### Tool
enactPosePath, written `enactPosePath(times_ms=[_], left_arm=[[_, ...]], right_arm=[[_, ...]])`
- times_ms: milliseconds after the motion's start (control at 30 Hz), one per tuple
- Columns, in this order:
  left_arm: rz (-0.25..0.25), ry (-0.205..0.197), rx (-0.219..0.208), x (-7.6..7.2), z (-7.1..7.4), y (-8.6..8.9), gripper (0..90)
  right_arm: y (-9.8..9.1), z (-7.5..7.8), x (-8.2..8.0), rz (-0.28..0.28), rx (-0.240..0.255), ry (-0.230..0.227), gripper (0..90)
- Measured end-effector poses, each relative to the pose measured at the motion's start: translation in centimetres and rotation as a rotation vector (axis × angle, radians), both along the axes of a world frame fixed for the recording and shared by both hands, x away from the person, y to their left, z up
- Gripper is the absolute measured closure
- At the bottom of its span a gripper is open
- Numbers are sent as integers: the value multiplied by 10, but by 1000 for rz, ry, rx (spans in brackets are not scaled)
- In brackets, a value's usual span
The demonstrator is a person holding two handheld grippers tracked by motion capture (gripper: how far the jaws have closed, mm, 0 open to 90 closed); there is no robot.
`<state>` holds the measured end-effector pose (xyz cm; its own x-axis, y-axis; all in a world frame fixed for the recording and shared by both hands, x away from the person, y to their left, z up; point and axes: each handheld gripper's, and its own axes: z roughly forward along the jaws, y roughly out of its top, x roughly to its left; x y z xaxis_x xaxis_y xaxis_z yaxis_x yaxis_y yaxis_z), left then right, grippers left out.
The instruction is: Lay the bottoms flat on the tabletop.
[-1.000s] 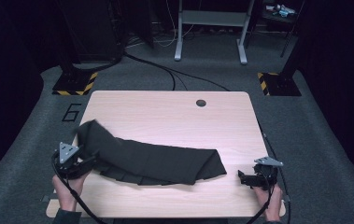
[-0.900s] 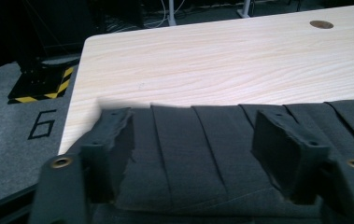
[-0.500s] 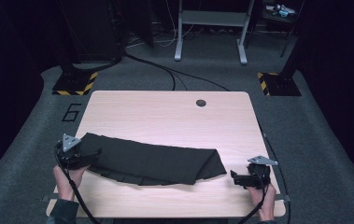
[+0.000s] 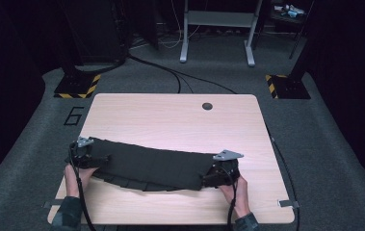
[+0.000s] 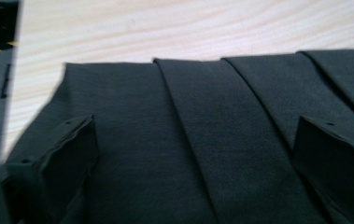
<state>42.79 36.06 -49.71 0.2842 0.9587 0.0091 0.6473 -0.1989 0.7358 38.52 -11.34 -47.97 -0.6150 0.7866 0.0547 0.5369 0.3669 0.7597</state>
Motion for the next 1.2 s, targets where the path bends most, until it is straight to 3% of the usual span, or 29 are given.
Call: enactPosePath(times_ms=[133,333,433,600,733,1200], left_arm=[[-22,32,31,4,-9,-8,46],[-20,39,27,2,-17,-10,57],[-19,50,39,1,-17,-11,57],[-16,68,36,0,-17,-15,59],[-11,31,33,-6,-20,-20,63],[-87,34,11,-25,-21,-49,72]], right_arm=[[26,-6,11,45,-34,44,0],[43,-24,21,60,-129,94,0],[40,-30,23,48,-131,115,0],[35,-34,23,38,-119,114,0],[30,-35,24,42,-130,105,0],[-3,-33,21,-5,-148,117,0]])
